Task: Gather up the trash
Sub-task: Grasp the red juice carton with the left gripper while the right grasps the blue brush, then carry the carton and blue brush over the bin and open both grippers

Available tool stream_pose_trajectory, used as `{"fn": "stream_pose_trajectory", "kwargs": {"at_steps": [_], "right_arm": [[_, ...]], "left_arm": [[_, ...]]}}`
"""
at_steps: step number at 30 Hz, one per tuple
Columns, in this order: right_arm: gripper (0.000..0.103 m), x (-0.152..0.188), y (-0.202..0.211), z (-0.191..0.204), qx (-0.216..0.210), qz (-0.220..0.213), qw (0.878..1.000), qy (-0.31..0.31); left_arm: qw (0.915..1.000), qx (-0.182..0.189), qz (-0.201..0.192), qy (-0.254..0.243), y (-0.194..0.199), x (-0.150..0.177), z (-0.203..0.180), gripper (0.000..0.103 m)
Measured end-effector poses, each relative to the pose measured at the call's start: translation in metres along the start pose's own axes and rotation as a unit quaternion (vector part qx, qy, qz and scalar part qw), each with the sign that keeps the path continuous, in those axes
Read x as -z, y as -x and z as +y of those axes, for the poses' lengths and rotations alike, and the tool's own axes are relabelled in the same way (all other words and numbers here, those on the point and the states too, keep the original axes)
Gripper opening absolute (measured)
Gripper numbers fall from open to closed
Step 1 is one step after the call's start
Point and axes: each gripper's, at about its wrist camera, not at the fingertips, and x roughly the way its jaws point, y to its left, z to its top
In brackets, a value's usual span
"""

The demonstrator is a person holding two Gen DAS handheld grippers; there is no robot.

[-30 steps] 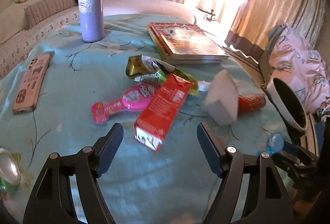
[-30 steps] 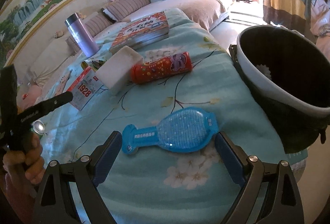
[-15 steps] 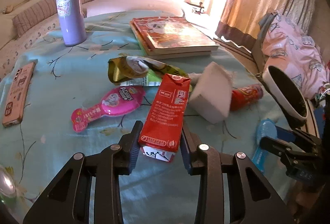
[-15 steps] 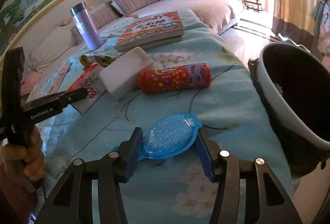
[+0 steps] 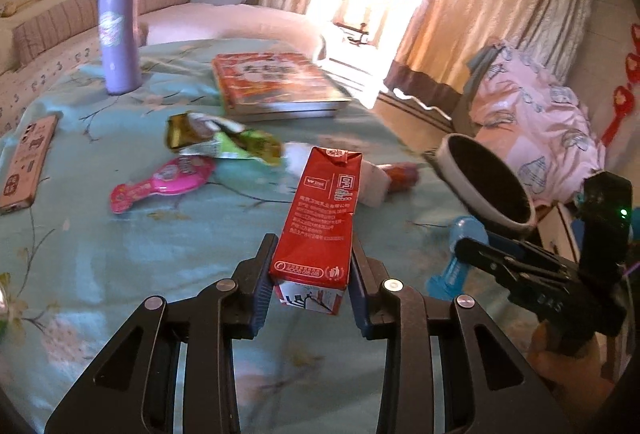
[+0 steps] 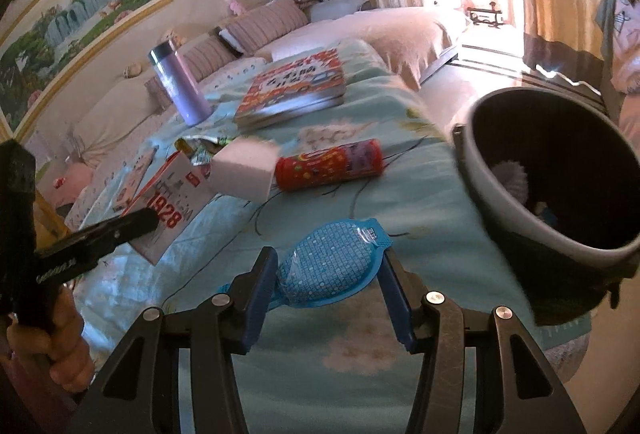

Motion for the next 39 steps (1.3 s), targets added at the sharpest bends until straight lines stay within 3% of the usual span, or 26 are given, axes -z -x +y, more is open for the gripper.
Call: {"fn": "stream_pose_trajectory", "kwargs": {"at_steps": [8, 20, 39], "right_arm": [[0.052, 0.002, 0.029, -0.031, 0.012, -0.024, 0.999, -0.027], [0.052, 0.002, 0.061, -0.088, 0.039, -0.053, 0.995, -0.069], [0.052, -0.017, 0.079, -0.154, 0.073, -0.076, 0.99, -0.094]], "left_arm": [[0.9988, 0.037, 0.001, -0.032, 0.002, 0.001, -0.05, 0.031], [0.9955, 0.058, 0.019, -0.073, -0.02, 0.002, -0.114, 0.031], [0.9909, 0.075, 0.03, -0.108, -0.058, -0.023, -0.168, 0.031]]}}
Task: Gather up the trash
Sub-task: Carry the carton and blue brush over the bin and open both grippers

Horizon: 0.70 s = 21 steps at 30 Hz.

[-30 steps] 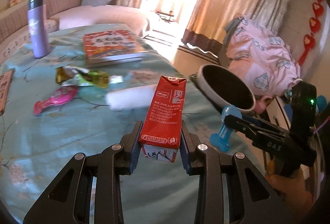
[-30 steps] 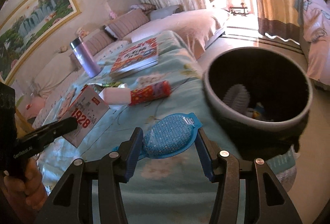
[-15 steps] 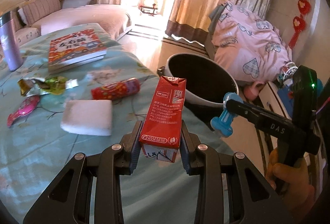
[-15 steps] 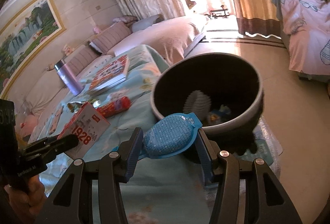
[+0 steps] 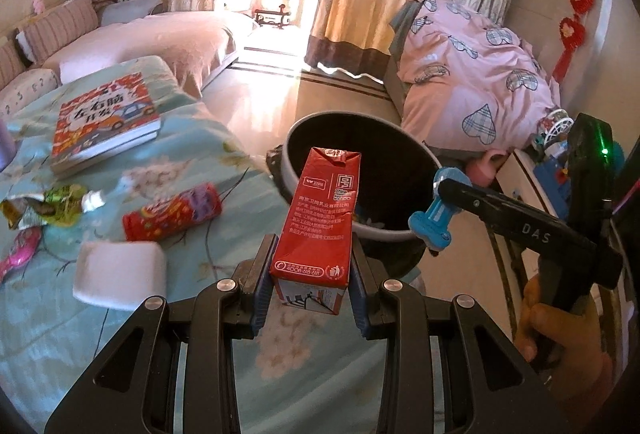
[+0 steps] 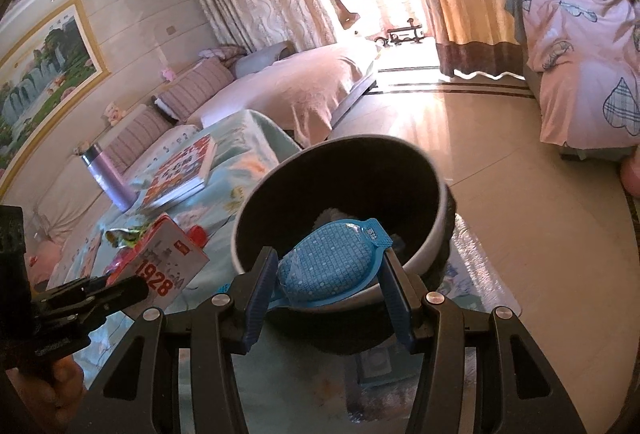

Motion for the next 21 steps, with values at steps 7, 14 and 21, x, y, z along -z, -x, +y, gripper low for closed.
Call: {"fn": "stream_pose_trajectory", "kwargs": {"at_steps": [7, 14, 21], "right_arm": [[0.052, -0.01, -0.008, -0.013, 0.008, 0.003, 1.0, 0.001], [0.052, -0.019, -0.019, -0.017, 0.011, 0.013, 1.0, 0.011], [0.053, -0.026, -0.03, -0.024, 0.016, 0.024, 0.999, 0.018]], "left_arm": [[0.9999, 0.004, 0.003, -0.009, -0.015, -0.015, -0.012, 0.031], [0.9997, 0.006, 0.019, -0.011, -0.035, -0.027, -0.02, 0.031], [0.9994, 0.002, 0.027, -0.023, -0.05, -0.038, -0.03, 0.031]]}}
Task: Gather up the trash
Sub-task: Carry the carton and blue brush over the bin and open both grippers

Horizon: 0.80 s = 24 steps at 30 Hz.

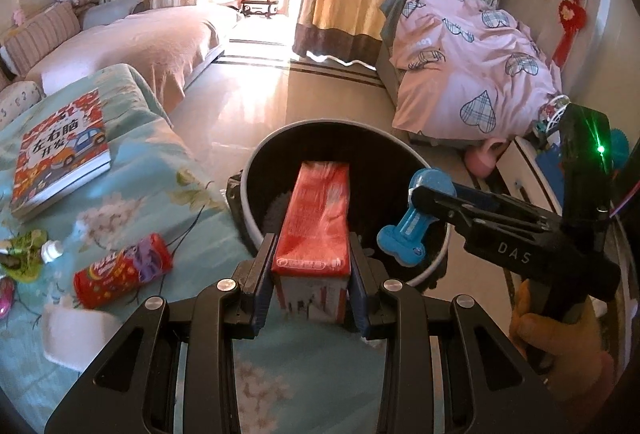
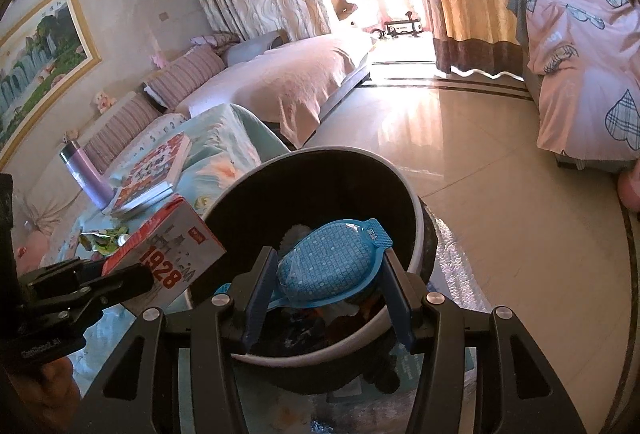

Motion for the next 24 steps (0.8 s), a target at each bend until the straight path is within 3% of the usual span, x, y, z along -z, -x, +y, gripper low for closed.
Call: {"fn": "stream_pose_trajectory", "kwargs": {"at_steps": [7, 11, 20, 24], "right_arm": [[0.055, -0.006, -0.01, -0.005, 0.0, 0.014, 1.0, 0.009], [0.068, -0.007, -0.012, -0.006, -0.009, 0.015, 1.0, 0.008], [0.078, -0.001, 0.004, 0.0, -0.018, 0.002, 1.0, -0.005], [0.088, 0.007, 0.015, 0.01, -0.025, -0.009, 1.0, -0.005]], "left_arm": [[1.0, 0.001, 0.0, 0.005, -0.006, -0.006, 0.001, 0.032], [0.9998, 0.002, -0.011, 0.014, 0.001, -0.007, 0.003, 0.056], [0.999, 0.001, -0.023, 0.039, 0.022, 0.01, 0.018, 0.062], [0.998, -0.005, -0.021, 0.059, 0.033, 0.028, 0.034, 0.063]]}}
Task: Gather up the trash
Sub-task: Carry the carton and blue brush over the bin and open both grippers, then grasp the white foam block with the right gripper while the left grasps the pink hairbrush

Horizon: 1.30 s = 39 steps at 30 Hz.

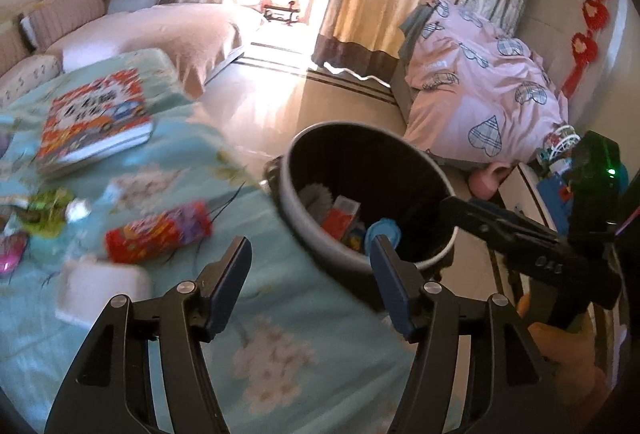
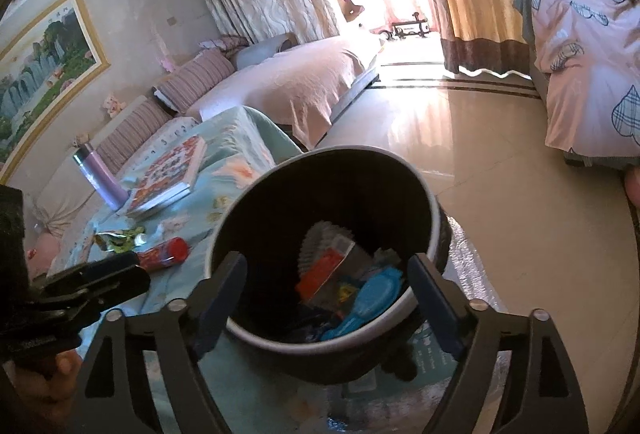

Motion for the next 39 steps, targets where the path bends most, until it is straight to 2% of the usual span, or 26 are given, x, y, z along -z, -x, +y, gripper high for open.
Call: {"fn": "stream_pose_trajectory", "kwargs": {"at_steps": [8, 24, 39], "right_arm": [[0.092, 0.026, 0.009, 0.032, -0.028, 0.001, 1.0, -0.005], [0.093, 0.061, -0.007, 0.122, -0.079, 0.032, 0.995, 0.047], [0.093, 0.073, -0.034, 0.195, -0.124, 0.06, 0.981, 0.134]], "left_arm": [[0.999, -0.022, -0.001, 0.04, 0.032, 0.033, 0.044, 0.063], [0.992, -0.07, -0.013, 0.104, 0.086, 0.081, 0.135, 0.063], [0.9893, -0.099, 0.008, 0.107, 0.098, 0.095, 0.19, 0.063]]}}
